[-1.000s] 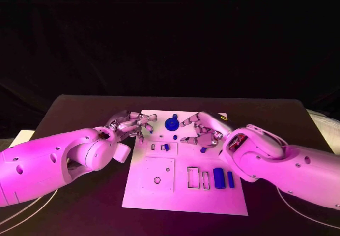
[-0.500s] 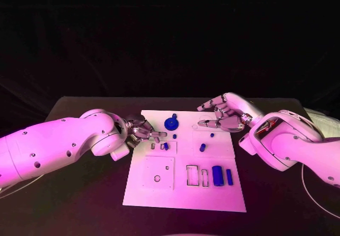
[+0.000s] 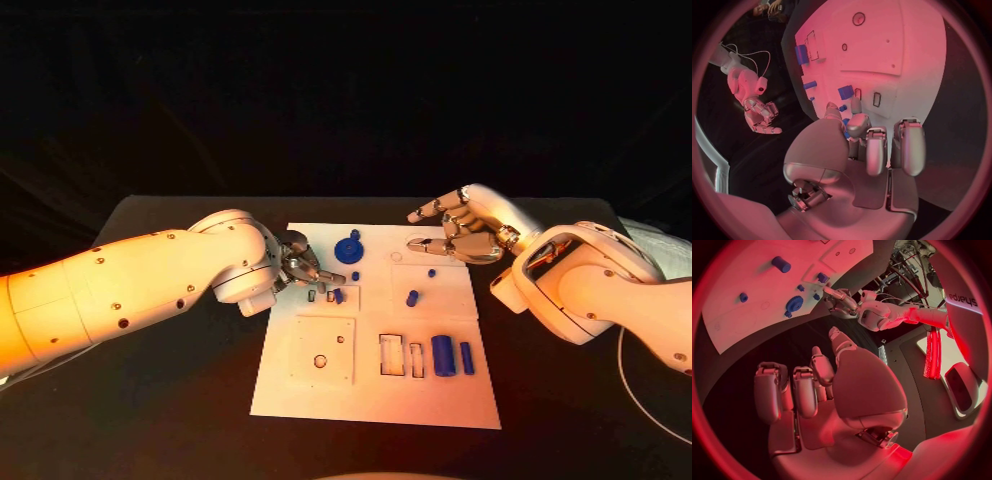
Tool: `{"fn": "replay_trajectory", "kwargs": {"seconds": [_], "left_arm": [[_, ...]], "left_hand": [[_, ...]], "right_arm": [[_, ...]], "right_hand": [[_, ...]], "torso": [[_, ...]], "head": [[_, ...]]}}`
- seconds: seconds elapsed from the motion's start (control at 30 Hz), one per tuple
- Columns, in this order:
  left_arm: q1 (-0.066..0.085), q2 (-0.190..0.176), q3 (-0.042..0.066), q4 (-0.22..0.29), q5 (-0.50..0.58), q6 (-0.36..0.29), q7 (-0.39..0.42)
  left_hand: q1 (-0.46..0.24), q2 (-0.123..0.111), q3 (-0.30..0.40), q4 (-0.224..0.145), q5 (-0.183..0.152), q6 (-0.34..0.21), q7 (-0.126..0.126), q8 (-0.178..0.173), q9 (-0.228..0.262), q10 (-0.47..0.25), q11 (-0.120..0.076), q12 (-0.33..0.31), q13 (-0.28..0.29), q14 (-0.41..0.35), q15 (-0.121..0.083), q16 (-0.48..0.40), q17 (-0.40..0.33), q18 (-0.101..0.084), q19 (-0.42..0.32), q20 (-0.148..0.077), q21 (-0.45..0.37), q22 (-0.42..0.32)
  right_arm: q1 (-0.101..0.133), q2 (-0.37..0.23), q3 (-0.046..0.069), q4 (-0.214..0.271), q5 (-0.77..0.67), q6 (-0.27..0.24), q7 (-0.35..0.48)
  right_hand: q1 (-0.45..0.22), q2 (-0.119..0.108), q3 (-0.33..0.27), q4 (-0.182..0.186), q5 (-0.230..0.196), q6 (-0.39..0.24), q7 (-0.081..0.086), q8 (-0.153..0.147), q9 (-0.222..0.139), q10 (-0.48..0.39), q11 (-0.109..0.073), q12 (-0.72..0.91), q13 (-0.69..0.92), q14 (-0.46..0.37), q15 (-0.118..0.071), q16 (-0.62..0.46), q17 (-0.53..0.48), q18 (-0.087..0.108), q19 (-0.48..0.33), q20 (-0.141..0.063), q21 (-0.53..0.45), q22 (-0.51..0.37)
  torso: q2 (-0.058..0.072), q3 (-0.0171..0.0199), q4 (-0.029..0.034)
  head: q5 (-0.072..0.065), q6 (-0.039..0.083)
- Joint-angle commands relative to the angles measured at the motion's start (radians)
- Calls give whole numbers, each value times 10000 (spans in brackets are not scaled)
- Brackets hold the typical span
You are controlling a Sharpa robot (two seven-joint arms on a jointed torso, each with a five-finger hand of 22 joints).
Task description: Assemble the parts on the task board
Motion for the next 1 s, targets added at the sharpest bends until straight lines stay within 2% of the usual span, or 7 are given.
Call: {"fn": "replay_trajectory", "kwargs": {"seconds": [0.03, 0.2, 0.43, 1.0], "left_arm": [[41, 170, 0, -143, -256, 561, -759], [51, 379, -2, -308, -270, 809, -820], [55, 571, -5, -446, -302, 1043, -853], [58, 791, -7, -566, -339, 1250, -874]], "left_hand": [[-145, -6, -94, 1, -76, -104, -12, 95, 98, 90, -4, 82, 63, 1071, -74, 30, 2629, -123, 448, -79, 79, 1132], [-211, 27, -169, -2, -89, -149, -34, 225, 229, 143, -23, 168, 156, 1071, -91, 30, 2629, -147, 486, -95, 158, 1244], [-210, 61, -210, -12, -90, -174, -58, 336, 338, 196, -43, 250, 243, 1071, -106, 30, 2629, -163, 511, -108, 213, 1323], [195, 199, -185, -108, -64, -283, -112, 625, 649, 266, -93, 335, 342, 1071, -147, 30, 2629, -173, 521, -149, 253, 1394]], "right_arm": [[1, 19, 0, -17, 43, -2, -200], [1, 46, -1, -54, 22, 16, -325], [1, 63, -2, -81, -120, -107, -412], [0, 136, -4, -147, -192, -67, -468]], "right_hand": [[-115, 16, -37, 16, 69, 83, -21, 28, 15, 11, -42, -22, -13, 807, 1, -49, 1630, 13, -62, -13, -37, 71], [-135, 0, -63, 33, 89, 85, -23, 25, 14, 11, -44, -23, -17, 801, -2, -66, 1601, 17, -70, -16, -47, 53], [-156, -4, -87, 54, 114, 97, -28, 27, 15, 9, -47, -30, -26, 791, -5, -90, 1559, 27, -93, -20, -73, 5], [-176, -5, -107, 76, 129, 115, -33, 33, 18, 15, -51, -20, -23, 789, -8, -97, 1549, 29, -98, -22, -80, -6]], "torso": [[6, -6, -1], [18, -17, -10], [20, -15, 15], [16, -15, 5]], "head": [[-6, -4], [-16, -2], [-78, -39], [-124, -105]]}}
